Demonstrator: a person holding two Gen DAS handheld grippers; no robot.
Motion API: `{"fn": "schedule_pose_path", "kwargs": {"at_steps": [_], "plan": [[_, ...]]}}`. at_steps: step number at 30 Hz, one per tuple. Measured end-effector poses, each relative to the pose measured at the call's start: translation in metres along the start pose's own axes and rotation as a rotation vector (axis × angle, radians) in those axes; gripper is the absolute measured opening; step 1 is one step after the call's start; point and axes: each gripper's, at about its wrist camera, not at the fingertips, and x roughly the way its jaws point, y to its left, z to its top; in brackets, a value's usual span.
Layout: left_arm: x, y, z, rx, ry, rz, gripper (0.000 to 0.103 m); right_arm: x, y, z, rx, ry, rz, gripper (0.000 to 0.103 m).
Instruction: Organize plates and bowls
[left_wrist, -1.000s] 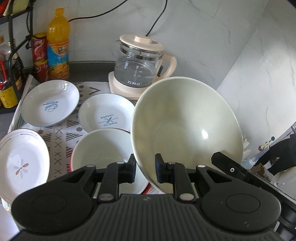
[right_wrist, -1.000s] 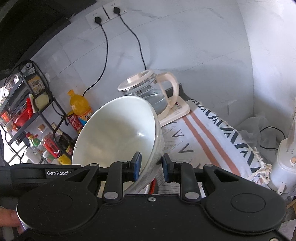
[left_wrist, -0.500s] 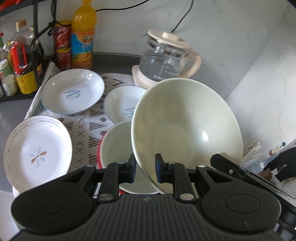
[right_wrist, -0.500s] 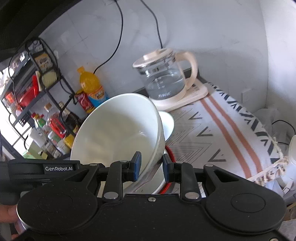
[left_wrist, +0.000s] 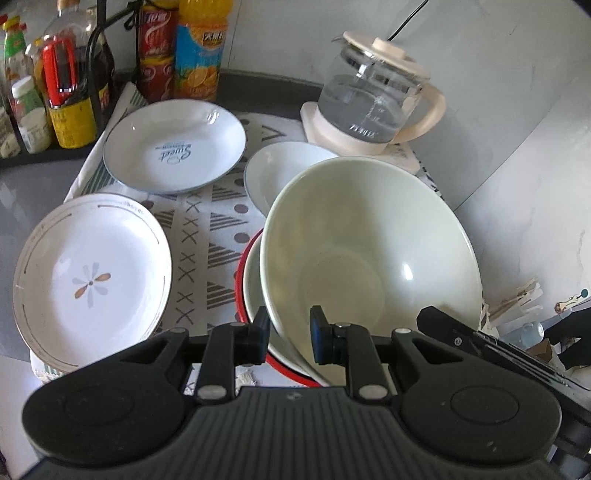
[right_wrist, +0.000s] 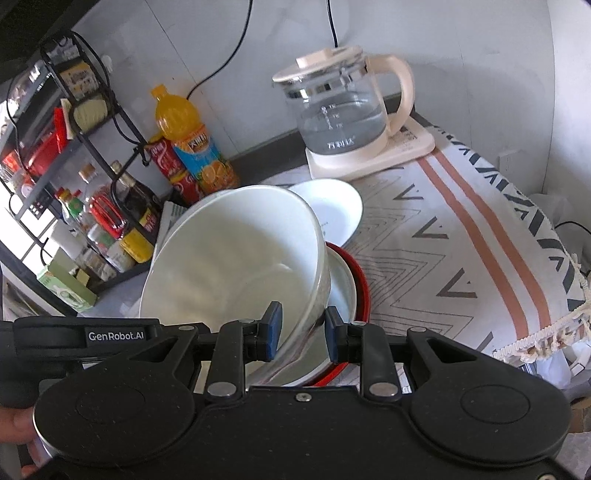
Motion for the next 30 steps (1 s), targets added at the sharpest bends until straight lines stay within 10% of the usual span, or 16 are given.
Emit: {"fn": "schedule_pose_path", "kwargs": {"at_steps": [17,30], "plan": [[0.040,0.004,0.010,0.003,0.049,0.015,0.021,0.028,-0.009,0.001,-0.010,0.062,-0.002,0.031],[0.032,-0.003,0.021,-0.020,0.027,0.010,0.063,0.001,-0.015,0.016,-0.008,0.023,0.038,0.063]]}}
